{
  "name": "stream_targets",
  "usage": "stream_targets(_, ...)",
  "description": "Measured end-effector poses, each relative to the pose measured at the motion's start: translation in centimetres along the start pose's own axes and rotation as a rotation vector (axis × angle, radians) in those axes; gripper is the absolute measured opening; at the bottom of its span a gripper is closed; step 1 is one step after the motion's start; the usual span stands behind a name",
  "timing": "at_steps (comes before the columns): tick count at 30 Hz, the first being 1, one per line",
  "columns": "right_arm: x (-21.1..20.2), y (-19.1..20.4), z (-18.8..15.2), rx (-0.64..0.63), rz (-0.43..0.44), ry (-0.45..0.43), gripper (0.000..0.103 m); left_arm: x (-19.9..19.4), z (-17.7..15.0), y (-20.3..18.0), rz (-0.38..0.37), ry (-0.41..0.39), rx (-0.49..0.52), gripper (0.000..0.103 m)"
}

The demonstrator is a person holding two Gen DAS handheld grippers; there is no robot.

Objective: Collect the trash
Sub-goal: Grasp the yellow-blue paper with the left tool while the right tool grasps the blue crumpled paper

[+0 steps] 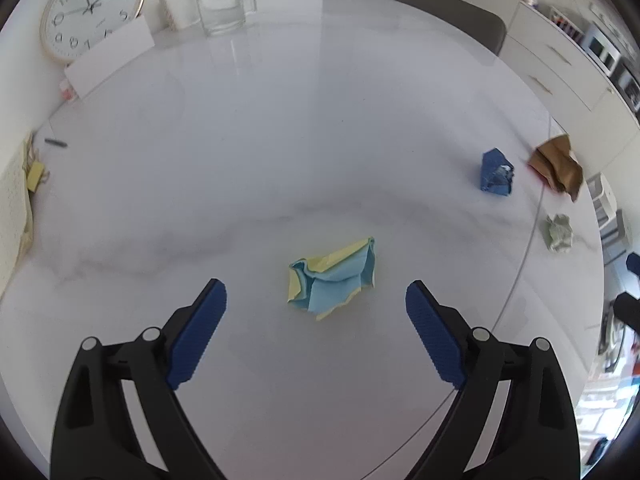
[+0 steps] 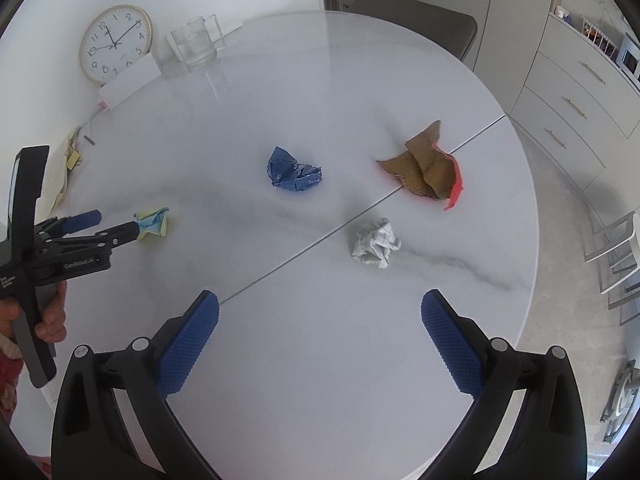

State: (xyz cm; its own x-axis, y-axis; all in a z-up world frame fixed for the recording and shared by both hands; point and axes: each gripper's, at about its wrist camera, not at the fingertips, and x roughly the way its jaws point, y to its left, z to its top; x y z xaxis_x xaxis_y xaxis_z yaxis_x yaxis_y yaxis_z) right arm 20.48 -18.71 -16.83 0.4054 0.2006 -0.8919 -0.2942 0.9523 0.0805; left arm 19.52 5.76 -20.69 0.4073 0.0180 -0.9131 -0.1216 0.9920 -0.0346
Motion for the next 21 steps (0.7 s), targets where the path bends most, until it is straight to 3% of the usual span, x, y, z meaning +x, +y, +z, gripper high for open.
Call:
stream_targets(8,2.1,-0.2,2.0,0.002,0.023,0.006,0.101,2.7,1.2,-1.0,0.043,0.036,-0.097,0.085)
stream_targets(16,3.5,-1.1,3.5,-0.004,0.033,0.012,0.101,4.3,1.3,-1.1,0.076,0.083,-0.146,0.059)
stream_targets(21,4.2,-1.0,4.5,-0.027,0.050,0.011,0.101,4.5,1.5,-0.9,0.081,0.081,-0.170,0.054)
